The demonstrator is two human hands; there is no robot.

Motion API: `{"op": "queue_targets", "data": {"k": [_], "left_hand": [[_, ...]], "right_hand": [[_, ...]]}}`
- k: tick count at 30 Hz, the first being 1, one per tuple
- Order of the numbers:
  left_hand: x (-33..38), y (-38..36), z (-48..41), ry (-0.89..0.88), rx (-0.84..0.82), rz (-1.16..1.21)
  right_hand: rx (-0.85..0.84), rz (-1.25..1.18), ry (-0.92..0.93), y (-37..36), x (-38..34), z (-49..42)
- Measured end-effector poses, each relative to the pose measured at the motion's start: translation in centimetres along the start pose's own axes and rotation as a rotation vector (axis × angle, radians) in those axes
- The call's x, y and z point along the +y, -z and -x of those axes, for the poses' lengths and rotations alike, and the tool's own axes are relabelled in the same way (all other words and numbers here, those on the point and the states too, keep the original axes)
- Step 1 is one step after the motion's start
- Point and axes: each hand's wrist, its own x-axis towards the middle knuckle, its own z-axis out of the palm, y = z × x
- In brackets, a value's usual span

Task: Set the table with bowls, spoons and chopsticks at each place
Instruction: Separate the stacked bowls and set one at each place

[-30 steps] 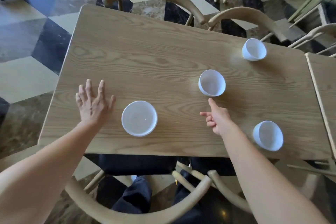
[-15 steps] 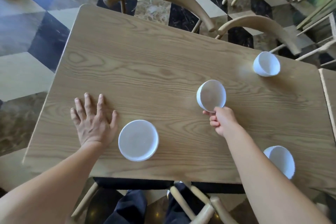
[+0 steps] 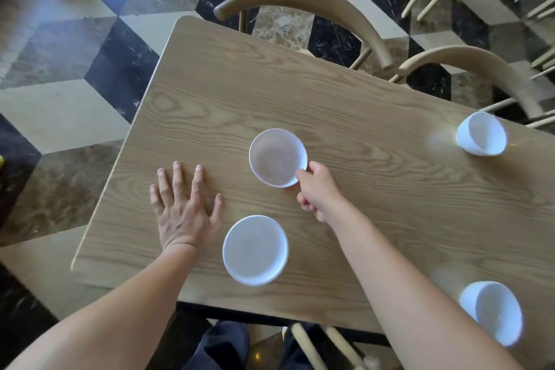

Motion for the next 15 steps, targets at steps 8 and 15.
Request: {"op": "queue_targets", "data": {"k": [8, 15], "left_hand": [[0.0, -0.3, -0.2, 0.002, 0.034, 0.003], [-0.1, -0.4, -0.3, -0.004, 0.072, 0.005]], "right_hand": [[0.113, -0.121, -0.023, 1.2, -9.3, -9.9], [0.150, -0.114, -0.055, 1.3, -12.9, -14.5]]}}
